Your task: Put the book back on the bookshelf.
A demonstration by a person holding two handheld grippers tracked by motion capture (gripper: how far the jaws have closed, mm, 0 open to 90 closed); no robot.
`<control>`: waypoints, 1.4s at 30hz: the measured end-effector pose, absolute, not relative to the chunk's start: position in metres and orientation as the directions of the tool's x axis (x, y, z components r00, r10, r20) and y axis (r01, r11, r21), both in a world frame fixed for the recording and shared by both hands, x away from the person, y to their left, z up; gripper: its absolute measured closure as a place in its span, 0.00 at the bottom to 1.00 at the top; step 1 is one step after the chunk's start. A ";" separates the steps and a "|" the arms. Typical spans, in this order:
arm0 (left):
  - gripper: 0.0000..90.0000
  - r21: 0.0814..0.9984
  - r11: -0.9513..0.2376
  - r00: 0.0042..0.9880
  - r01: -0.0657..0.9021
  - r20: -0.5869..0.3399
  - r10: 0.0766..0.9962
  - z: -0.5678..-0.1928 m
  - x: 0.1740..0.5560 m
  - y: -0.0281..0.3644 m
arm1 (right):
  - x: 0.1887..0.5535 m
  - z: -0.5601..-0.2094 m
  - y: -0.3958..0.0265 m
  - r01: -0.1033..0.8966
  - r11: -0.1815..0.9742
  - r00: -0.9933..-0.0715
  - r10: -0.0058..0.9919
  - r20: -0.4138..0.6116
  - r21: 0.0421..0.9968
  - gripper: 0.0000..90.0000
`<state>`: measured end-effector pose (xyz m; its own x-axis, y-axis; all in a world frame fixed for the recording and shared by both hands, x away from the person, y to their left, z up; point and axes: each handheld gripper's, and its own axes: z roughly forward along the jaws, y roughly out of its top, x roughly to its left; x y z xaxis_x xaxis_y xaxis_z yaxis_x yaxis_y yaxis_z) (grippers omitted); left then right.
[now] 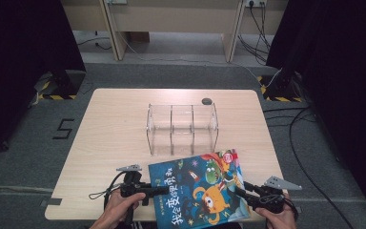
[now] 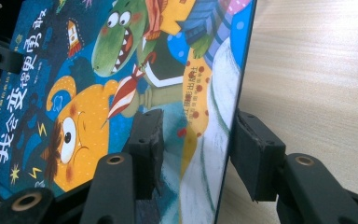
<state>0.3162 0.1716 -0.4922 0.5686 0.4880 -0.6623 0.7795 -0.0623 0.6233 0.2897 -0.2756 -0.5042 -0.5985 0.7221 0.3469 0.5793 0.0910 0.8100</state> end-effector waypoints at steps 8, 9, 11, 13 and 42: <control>0.75 0.651 -0.033 0.592 0.758 -0.667 0.452 -0.475 0.318 0.169 | 0.291 -0.509 -0.277 0.639 0.047 -0.557 0.718 0.419 0.768 0.56; 0.76 0.651 -0.026 0.591 0.758 -0.671 0.448 -0.472 0.318 0.167 | 0.290 -0.509 -0.278 0.655 0.024 -0.537 0.717 0.444 0.755 0.55; 0.77 0.648 -0.011 0.586 0.762 -0.682 0.438 -0.469 0.320 0.166 | 0.290 -0.509 -0.277 0.655 0.048 -0.546 0.720 0.428 0.754 0.48; 0.78 0.648 0.002 0.585 0.762 -0.689 0.429 -0.466 0.320 0.165 | 0.290 -0.508 -0.274 0.652 0.075 -0.545 0.738 0.397 0.755 0.47; 0.75 0.640 0.035 0.550 0.768 -0.686 0.475 -0.460 0.335 0.155 | 0.222 -0.489 -0.207 0.444 0.301 -0.701 0.704 0.118 0.844 0.31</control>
<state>0.3350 0.1549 -0.4597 0.5505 0.4751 -0.6865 0.7676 0.0354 0.6400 0.2215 -0.2068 -0.4892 -0.7005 0.7039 0.1175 0.4444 0.3015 0.8436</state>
